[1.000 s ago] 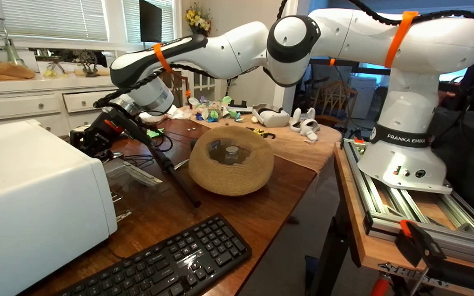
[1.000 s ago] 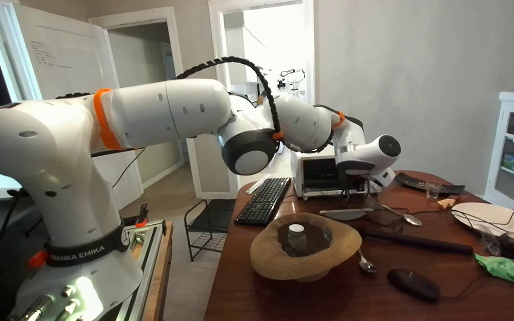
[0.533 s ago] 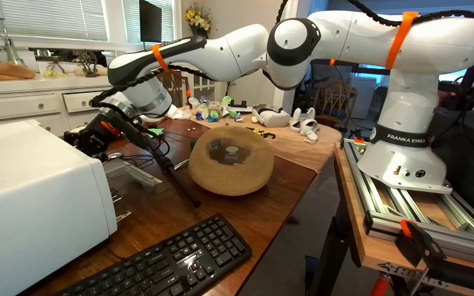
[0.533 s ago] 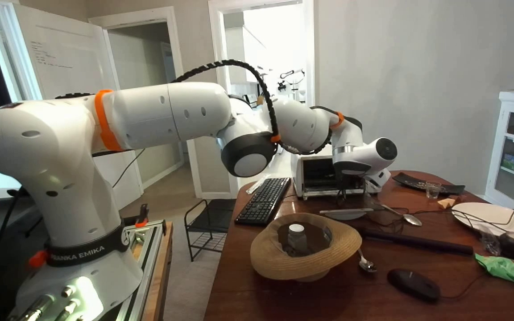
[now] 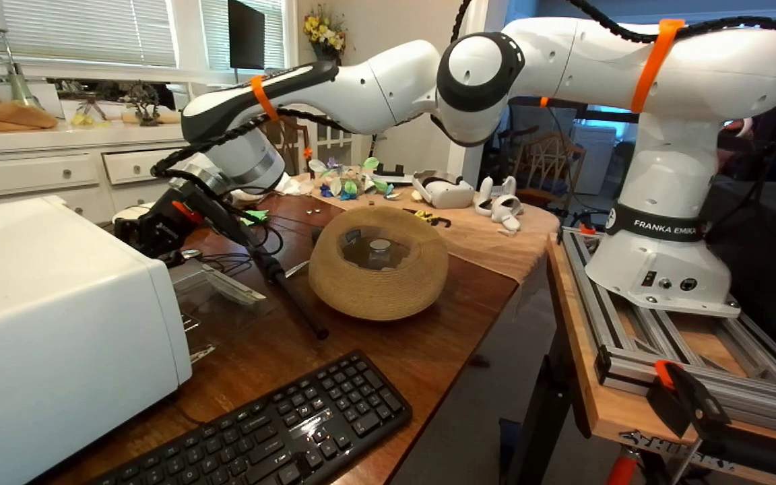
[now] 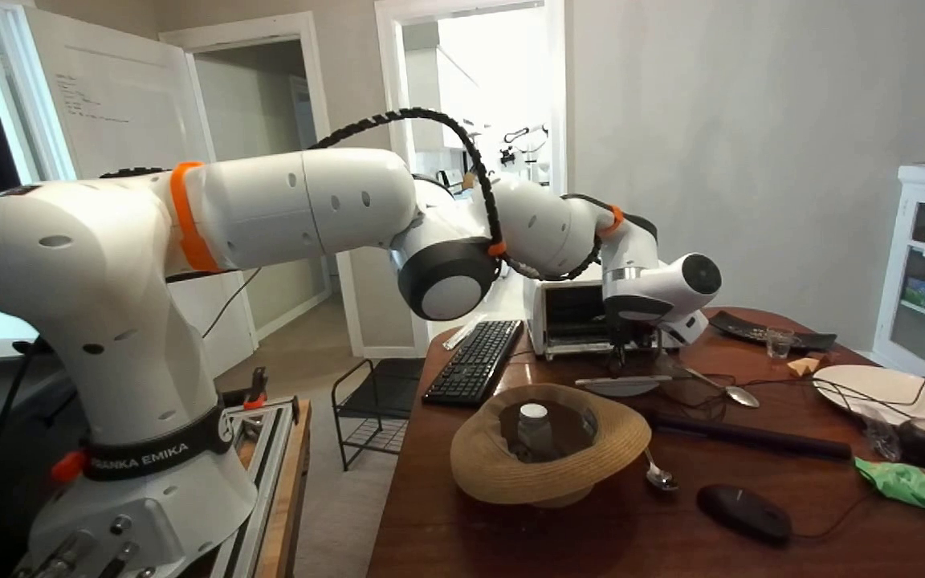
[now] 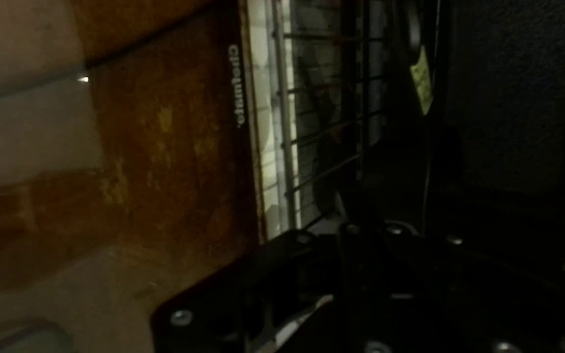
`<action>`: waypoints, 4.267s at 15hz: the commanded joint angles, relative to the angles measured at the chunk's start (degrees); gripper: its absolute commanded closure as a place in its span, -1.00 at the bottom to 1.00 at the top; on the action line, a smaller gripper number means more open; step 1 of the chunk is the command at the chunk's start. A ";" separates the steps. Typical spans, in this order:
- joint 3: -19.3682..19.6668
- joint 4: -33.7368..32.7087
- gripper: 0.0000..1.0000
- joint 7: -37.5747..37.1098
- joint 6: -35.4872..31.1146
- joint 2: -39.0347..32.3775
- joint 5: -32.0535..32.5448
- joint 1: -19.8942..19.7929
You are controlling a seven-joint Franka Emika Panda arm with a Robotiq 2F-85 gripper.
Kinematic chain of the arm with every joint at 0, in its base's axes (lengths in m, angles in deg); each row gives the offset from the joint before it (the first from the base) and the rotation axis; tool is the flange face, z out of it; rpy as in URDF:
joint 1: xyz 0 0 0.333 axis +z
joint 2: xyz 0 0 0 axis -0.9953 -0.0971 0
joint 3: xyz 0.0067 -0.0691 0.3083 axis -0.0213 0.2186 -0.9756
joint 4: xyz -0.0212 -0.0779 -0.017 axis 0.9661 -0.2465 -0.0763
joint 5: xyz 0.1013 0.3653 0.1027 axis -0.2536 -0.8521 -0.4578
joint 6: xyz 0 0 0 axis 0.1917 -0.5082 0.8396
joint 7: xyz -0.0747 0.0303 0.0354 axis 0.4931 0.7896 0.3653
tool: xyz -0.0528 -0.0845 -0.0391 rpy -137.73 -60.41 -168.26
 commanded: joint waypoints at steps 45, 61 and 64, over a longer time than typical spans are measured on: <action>2.39 25.79 1.00 -0.31 -5.42 13.12 -1.79 -3.29; 0.85 12.20 1.00 2.87 -5.03 4.93 -0.78 1.22; 1.56 16.00 1.00 2.73 -9.06 7.57 -1.44 -0.77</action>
